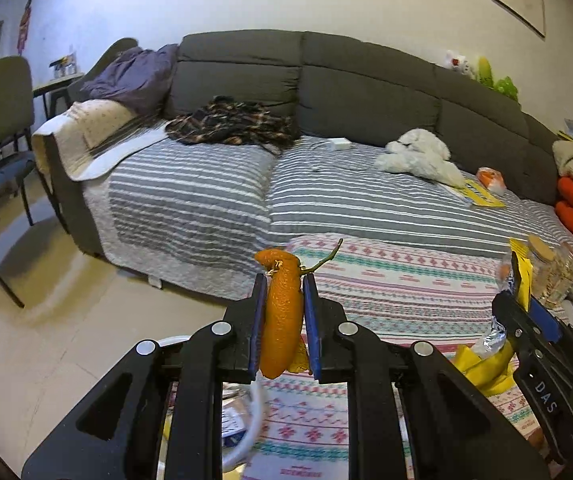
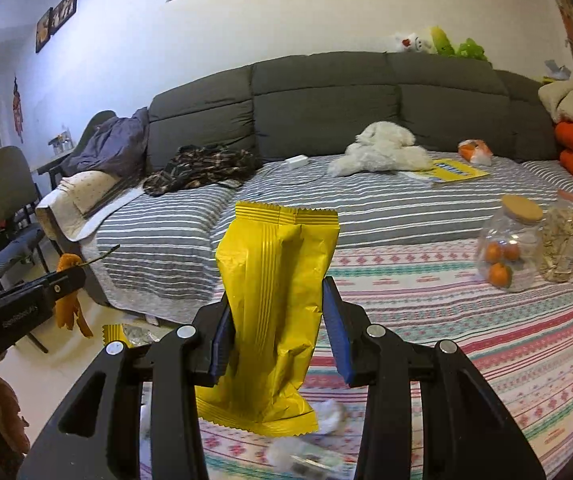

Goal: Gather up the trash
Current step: 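Lift the orange peel and yellow wrapper toward the bin, then lower both grippers over the white bin and open them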

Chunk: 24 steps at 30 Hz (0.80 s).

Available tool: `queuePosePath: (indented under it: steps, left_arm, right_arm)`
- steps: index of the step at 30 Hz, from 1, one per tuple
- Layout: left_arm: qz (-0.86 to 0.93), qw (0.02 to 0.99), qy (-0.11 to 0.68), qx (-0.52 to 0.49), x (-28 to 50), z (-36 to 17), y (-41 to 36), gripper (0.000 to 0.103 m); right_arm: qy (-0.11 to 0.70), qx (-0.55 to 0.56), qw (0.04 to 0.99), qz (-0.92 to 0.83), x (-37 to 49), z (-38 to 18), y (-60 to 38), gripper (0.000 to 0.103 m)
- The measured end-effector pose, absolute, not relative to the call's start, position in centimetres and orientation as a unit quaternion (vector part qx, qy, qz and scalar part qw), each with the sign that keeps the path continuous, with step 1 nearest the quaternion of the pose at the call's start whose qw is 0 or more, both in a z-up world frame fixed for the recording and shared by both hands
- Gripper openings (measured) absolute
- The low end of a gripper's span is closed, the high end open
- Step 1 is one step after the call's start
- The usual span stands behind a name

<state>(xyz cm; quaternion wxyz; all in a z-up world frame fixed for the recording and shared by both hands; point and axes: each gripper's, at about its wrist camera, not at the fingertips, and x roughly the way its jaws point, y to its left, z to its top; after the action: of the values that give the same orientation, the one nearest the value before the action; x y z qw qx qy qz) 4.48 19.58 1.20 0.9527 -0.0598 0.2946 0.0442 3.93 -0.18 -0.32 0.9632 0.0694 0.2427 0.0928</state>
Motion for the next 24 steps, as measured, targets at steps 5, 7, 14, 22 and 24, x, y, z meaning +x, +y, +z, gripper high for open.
queuePosePath:
  steps: [5,7,14,22,24]
  left_arm:
    - [0.064,0.948,0.306,-0.065,4.4,0.9,22.3,0.017]
    - [0.073,0.944,0.313,-0.071,4.3,0.7,23.6,0.017]
    - [0.085,0.933,0.334,-0.108,4.2,0.2,27.5,0.018]
    - [0.083,0.92,0.348,-0.163,3.6,0.0,30.9,0.054]
    - [0.091,0.92,0.339,-0.173,3.0,0.4,31.9,0.055]
  right_arm:
    - [0.246,0.067,0.961,0.11,3.8,-0.5,2.1,0.041]
    - [0.248,0.065,0.959,0.117,3.8,-0.6,3.1,0.041]
    - [0.256,0.062,0.955,0.139,3.8,-0.9,6.4,0.041]
    - [0.268,0.052,0.948,0.161,3.8,-1.4,10.0,0.041]
    - [0.271,0.05,0.947,0.165,3.7,-1.6,10.7,0.041]
